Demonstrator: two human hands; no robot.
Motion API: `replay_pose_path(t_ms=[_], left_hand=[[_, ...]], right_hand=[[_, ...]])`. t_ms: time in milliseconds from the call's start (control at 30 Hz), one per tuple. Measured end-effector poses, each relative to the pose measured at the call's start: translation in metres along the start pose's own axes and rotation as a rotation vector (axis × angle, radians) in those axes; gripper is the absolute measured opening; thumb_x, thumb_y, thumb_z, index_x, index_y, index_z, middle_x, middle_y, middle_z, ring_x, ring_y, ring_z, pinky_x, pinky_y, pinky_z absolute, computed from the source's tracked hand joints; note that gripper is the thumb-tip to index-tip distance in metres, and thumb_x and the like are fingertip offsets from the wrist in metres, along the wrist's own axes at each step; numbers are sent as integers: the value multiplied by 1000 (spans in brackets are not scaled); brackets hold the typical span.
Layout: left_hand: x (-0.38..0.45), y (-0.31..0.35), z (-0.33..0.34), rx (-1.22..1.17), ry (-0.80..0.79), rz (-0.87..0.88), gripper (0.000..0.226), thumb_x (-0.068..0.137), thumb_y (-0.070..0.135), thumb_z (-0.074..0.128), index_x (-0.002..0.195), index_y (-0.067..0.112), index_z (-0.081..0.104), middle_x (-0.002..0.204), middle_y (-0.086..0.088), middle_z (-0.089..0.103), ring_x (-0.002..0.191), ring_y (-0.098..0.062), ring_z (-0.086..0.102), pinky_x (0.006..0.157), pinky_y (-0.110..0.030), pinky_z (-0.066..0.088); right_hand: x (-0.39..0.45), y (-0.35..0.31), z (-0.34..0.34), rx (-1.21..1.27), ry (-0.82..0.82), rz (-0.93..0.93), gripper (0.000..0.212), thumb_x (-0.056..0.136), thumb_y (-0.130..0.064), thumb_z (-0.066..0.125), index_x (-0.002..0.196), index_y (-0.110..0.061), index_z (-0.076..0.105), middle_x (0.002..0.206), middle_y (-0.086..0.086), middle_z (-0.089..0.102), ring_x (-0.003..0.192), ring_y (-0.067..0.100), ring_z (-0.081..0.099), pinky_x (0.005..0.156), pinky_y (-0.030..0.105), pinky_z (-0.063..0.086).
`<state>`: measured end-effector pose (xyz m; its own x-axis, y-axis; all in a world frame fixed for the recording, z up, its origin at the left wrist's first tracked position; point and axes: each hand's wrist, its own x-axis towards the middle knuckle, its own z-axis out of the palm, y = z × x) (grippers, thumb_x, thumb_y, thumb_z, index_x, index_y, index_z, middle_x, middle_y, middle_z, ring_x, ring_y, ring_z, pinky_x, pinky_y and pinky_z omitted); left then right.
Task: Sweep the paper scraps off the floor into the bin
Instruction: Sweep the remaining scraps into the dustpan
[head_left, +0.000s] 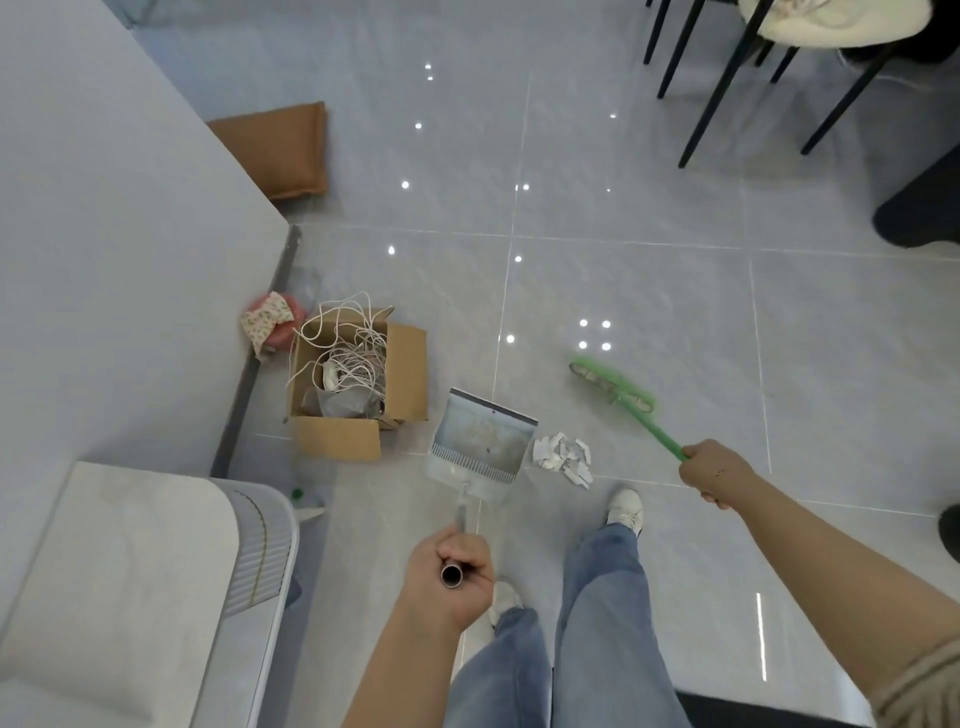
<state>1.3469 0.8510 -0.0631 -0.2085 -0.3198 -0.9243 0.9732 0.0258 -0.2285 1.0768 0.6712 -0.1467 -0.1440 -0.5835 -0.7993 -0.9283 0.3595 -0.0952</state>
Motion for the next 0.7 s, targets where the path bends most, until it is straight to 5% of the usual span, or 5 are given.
replay_pose_path(t_ms=[133,300,467,700], left_hand=[[2,-1,-6,39,-8,14,17,78,1,40,67,15,38,30,1,31,19,-8,34,24,-12,32],[11,8,-23,66,58,-29,29,97,12,35,68,17,34,29,0,31,18,-8,34,24,-12,31],[23,18,-30,115,123,-15,23,75,-5,36,62,13,34,30,-1,29,17,-9,33,23,-10,30],[48,37,-34,184,188,15,44,94,1,28,52,13,30,28,-3,28,16,-11,32,22,-10,27]], right_hand=[[-11,15,40,37,-84,66,42,85,-2,38,122,-3,59,61,10,53,43,18,47,44,19,37],[-28,21,37,84,-137,62,43,81,4,39,116,-2,64,52,9,44,40,17,36,45,20,29],[-44,32,11,274,-132,90,45,81,9,43,121,-1,61,54,7,37,45,15,29,49,21,21],[-24,20,-17,459,-99,125,44,85,4,51,129,2,55,54,8,37,43,16,29,45,17,21]])
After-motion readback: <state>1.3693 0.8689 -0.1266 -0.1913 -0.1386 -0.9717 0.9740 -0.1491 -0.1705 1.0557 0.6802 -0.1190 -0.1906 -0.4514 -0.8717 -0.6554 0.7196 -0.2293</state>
